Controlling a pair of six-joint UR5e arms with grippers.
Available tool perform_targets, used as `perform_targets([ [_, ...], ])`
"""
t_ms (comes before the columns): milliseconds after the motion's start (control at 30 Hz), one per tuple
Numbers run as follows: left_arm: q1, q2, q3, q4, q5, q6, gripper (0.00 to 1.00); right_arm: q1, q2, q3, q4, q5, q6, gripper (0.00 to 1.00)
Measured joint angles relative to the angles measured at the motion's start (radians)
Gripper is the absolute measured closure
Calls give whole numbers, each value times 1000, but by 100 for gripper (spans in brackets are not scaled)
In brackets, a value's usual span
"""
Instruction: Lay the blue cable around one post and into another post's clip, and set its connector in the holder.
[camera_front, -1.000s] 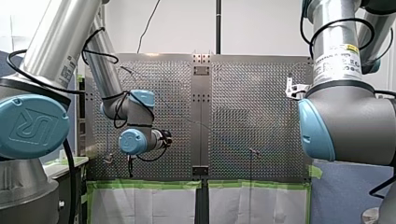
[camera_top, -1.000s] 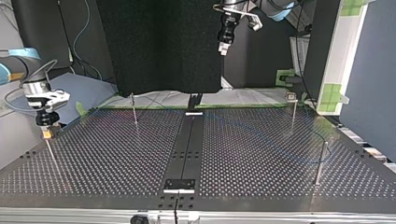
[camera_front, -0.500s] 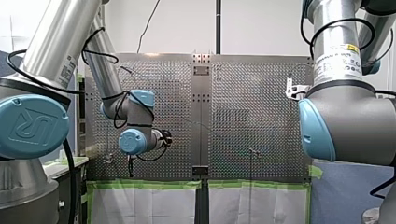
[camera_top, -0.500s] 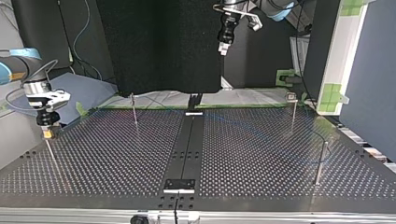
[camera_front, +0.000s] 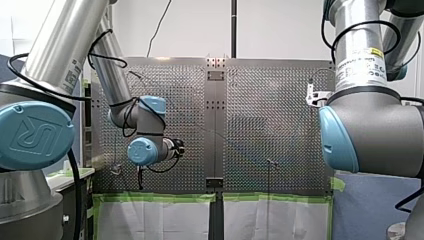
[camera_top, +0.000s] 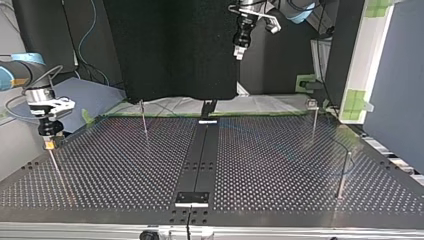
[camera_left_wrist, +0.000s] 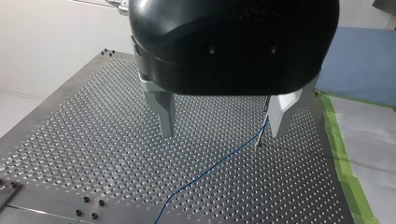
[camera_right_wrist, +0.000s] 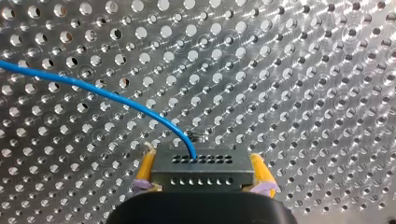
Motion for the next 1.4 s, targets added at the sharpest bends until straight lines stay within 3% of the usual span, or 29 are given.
perform_targets([
  [267, 0, 0, 0, -1, 0, 1, 0, 3, 0, 0, -1, -23, 24, 100],
  [300, 0, 0, 0, -1, 0, 1, 0, 3, 0, 0, -2, -25, 25, 75],
  [333, 0, 0, 0, -1, 0, 1, 0, 4, 0, 0, -2, -26, 25, 75],
  [367, 0, 0, 0, 0, 0, 1, 0, 4, 0, 0, -2, -27, 25, 59],
  [400, 0, 0, 0, 0, 0, 1, 0, 4, 0, 0, -2, -27, 24, 34],
  [433, 0, 0, 0, -1, 0, 1, 0, 4, 0, 0, -2, -27, 23, 34],
  [500, 0, 0, 0, -1, 0, 1, 0, 4, 0, 0, -2, -27, 21, 5],
  [567, 0, 0, 0, -2, 0, 1, 0, 4, 0, -1, -4, -26, 21, 0],
  [900, 0, 0, -1, -4, 0, 1, 0, 4, 2, 0, -3, -17, 23, 0],
  [1400, 0, 0, -1, -6, -1, 1, 0, 1, 3, 0, 4, 27, 20, 0],
])
